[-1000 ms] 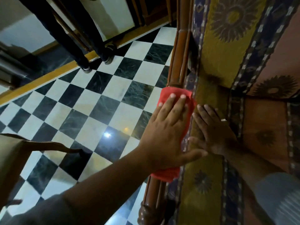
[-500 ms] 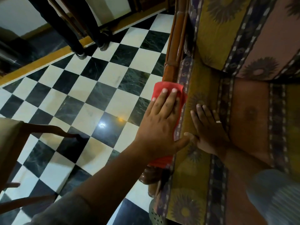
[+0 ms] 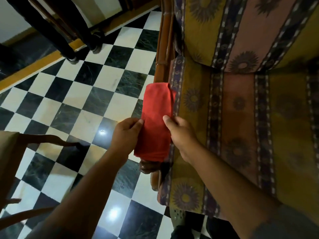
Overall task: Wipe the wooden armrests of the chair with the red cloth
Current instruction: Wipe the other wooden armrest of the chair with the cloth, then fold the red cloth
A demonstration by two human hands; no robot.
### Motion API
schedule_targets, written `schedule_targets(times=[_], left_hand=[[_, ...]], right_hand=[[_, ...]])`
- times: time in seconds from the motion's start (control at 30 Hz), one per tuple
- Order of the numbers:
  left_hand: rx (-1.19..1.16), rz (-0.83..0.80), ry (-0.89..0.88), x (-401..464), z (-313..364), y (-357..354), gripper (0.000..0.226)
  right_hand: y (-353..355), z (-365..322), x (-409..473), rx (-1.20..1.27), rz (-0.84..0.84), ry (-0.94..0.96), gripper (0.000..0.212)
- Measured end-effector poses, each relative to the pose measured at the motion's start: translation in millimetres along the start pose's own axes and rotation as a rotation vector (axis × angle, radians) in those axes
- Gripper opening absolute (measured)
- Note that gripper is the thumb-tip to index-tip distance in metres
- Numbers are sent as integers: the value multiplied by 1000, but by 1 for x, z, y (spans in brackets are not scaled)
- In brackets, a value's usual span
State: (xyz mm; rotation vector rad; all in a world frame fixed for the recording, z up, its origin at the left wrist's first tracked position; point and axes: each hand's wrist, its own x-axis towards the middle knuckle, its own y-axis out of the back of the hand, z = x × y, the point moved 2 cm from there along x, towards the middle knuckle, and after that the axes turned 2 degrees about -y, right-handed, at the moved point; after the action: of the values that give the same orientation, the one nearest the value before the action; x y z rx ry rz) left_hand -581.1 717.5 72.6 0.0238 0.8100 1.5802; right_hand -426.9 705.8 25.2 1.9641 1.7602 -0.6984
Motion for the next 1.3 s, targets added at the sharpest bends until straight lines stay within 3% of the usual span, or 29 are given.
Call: schedule_targets(times=[0.07,0.17,0.3,0.43,0.53,0.6,0.73,0.87,1.0,1.17,1.3], left_hand=[[-2,6,-45,-4,9,4,16],[30,-19,-124,-17,25,-2,14],[52,-119,-246,-49,56,-35,16],[64,-314,-333,-97,84,-102,10],[95,-484,-394,-138,89,-158,7],[117,-592,-417,-172,87,-199,8],[229,-833,-454,-268,77,-283,10],[372,-1050,-525,-379,56,-355,11],[566,-1244,-715,-500,19,-409,11],[752,-1501,-830,-629,-51,-474,12],[823,-1582,-979,-681,-107,-510,9]], right_hand=[[2,-3,-4,49,40,46,17],[20,-8,-21,73,90,91,34],[74,-7,-63,164,203,174,25],[154,16,-126,259,306,176,15],[211,43,-177,288,453,179,37],[246,70,-216,289,550,155,43],[309,143,-308,424,710,132,30],[353,216,-407,599,878,127,38],[378,298,-510,754,1020,73,50],[392,403,-610,892,1262,4,54],[398,475,-639,900,1359,-97,59]])
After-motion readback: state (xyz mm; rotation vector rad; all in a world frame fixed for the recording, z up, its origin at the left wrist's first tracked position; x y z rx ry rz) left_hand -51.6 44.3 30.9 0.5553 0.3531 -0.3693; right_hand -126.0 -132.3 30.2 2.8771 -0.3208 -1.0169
